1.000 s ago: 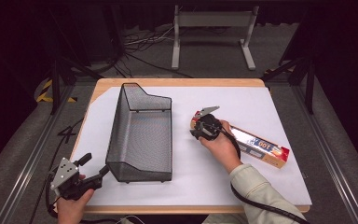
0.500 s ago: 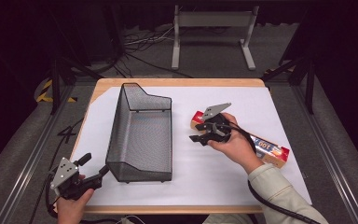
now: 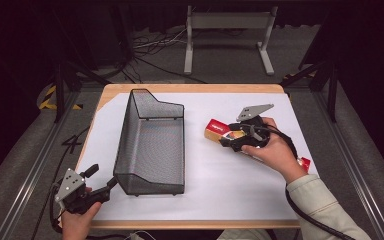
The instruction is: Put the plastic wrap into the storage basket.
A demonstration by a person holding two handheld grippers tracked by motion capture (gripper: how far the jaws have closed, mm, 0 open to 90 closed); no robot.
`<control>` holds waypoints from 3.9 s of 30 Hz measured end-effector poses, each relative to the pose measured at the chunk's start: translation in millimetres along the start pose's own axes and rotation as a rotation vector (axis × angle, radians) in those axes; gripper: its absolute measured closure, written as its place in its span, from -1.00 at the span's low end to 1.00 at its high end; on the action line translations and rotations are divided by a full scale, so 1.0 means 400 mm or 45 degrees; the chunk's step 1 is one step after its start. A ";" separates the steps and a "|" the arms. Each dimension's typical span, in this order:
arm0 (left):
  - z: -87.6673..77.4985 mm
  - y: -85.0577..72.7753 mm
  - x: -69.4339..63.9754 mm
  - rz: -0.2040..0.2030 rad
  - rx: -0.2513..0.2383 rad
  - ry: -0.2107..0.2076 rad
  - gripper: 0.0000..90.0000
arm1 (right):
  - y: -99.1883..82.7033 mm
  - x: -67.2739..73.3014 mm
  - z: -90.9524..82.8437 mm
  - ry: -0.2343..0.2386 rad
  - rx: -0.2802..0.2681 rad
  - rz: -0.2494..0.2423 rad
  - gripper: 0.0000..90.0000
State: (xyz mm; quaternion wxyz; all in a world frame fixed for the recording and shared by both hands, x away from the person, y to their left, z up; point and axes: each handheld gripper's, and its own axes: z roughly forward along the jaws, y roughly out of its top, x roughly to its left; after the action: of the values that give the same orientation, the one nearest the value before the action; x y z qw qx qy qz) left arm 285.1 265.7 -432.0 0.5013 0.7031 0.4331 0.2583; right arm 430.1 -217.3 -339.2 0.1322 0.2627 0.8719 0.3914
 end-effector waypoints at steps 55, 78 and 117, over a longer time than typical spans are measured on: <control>-0.003 -0.002 0.010 -0.038 -0.013 0.033 -0.52 | -0.199 -0.143 0.035 -0.088 0.432 0.060 -0.50; -0.004 -0.003 0.011 -0.038 -0.013 0.031 -0.52 | -0.179 -0.153 0.064 -0.047 0.571 -0.013 -0.14; -0.009 -0.002 0.016 -0.063 -0.032 0.042 -0.51 | -0.077 -0.109 -0.071 -0.126 0.421 0.244 -0.12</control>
State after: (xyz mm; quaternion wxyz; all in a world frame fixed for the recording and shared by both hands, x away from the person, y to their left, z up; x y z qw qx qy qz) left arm 285.0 273.0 -432.0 0.5092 0.6814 0.4553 0.2629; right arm 442.9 -276.3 -342.6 0.0919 0.3817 0.8878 0.2402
